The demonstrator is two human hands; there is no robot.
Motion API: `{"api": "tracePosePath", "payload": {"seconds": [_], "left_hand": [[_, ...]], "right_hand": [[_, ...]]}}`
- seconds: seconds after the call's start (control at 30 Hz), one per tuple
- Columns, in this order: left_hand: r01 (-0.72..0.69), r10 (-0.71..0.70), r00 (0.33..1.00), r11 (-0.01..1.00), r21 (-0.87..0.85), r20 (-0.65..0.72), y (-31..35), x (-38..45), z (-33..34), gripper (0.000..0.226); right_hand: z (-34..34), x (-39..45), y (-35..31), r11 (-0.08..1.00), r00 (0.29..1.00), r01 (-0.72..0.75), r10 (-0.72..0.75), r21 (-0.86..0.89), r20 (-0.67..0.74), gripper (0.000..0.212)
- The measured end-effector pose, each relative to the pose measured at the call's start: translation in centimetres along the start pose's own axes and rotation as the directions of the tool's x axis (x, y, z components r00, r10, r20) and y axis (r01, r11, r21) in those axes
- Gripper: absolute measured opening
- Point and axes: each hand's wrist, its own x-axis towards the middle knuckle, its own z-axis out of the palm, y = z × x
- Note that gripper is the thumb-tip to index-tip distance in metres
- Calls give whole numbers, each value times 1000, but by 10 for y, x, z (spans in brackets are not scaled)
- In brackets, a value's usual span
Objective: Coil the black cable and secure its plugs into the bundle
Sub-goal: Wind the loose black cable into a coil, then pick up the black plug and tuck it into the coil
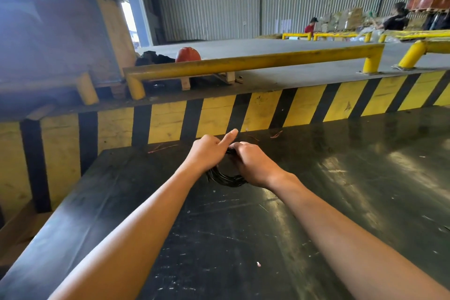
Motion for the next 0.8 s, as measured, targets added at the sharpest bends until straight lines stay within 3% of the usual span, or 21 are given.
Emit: {"api": "tracePosePath", "payload": {"seconds": [0.17, 0.3, 0.43, 0.6, 0.73, 0.8], "left_hand": [[-136, 107, 971, 983, -125, -212, -15, -7, 16, 60], [-151, 50, 943, 945, -289, -328, -25, -7, 25, 68], [-147, 92, 977, 945, -294, -192, -29, -14, 35, 38], [-113, 120, 993, 962, -247, 15, -39, -22, 55, 28], [-91, 105, 992, 981, -171, 74, -61, -33, 80, 26], [-93, 104, 988, 991, -100, 110, -78, -46, 94, 24]], "right_hand": [[16, -20, 11, 996, 996, -52, 56, 72, -63, 21], [34, -34, 17, 991, 985, -117, 124, 62, -119, 21], [40, -48, 19, 976, 973, -216, 217, 22, -74, 16], [38, -68, 38, 963, 959, -269, 269, -6, 87, 21], [43, -115, 67, 895, 879, -442, 419, 57, 227, 45], [49, -150, 90, 849, 823, -529, 506, 22, 257, 39]]}}
